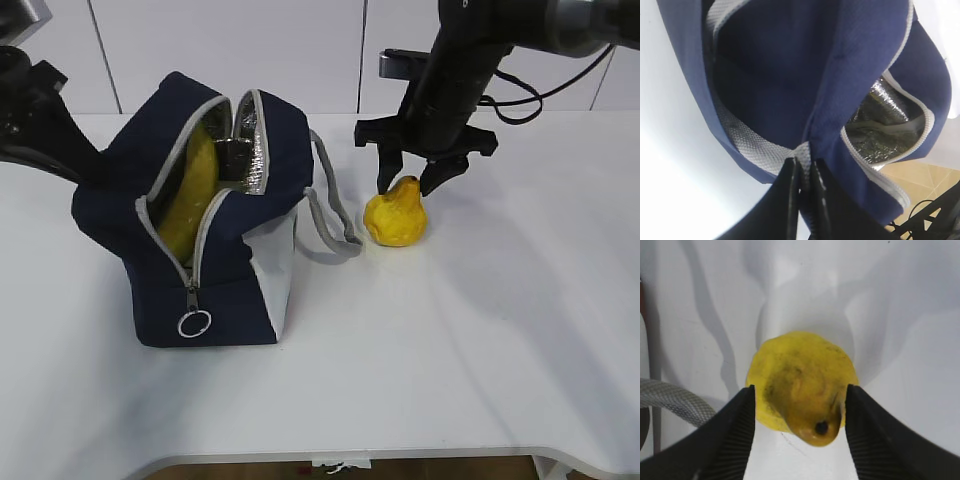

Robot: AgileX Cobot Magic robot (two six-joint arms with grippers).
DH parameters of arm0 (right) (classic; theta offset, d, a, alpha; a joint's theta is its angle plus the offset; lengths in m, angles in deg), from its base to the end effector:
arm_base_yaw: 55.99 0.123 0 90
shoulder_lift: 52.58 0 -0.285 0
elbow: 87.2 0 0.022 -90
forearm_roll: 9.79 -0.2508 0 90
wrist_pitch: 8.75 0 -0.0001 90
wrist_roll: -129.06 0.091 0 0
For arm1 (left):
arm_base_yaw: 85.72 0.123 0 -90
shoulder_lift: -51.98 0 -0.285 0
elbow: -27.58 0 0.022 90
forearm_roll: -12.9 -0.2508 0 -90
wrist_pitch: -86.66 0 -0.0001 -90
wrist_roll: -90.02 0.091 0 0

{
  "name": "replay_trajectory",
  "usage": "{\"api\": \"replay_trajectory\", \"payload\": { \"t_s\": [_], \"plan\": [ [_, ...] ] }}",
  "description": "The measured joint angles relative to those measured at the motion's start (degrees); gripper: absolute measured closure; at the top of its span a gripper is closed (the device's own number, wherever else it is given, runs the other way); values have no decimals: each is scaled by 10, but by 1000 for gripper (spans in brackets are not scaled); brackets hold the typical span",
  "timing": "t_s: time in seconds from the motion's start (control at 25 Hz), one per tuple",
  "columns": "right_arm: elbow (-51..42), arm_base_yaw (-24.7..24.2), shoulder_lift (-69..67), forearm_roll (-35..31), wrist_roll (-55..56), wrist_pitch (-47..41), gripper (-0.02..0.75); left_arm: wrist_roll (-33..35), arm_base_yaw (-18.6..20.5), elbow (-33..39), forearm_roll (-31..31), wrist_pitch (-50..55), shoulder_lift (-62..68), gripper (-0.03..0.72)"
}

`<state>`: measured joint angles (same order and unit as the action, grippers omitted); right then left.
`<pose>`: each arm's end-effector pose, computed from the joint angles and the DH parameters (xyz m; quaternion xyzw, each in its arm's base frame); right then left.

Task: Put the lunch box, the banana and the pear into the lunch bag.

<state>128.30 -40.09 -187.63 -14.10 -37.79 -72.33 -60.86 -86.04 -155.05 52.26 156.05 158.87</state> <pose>0.4590 0.1371 0.2175 -0.0121 0.9885 0.0714 0.1329 0.3457 -0.0560 0.2835 0.1413 0.9349 -0.2982 0.1304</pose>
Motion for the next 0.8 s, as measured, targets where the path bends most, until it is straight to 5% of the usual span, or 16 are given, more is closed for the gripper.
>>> {"api": "replay_trajectory", "payload": {
  "t_s": [0.48,0.8],
  "plan": [
    [0,0,0,0,1,-6,479,0,0,0,0,0,0,677],
    [20,0,-1,0,-11,-48,487,0,0,0,0,0,0,677]
  ]
}}
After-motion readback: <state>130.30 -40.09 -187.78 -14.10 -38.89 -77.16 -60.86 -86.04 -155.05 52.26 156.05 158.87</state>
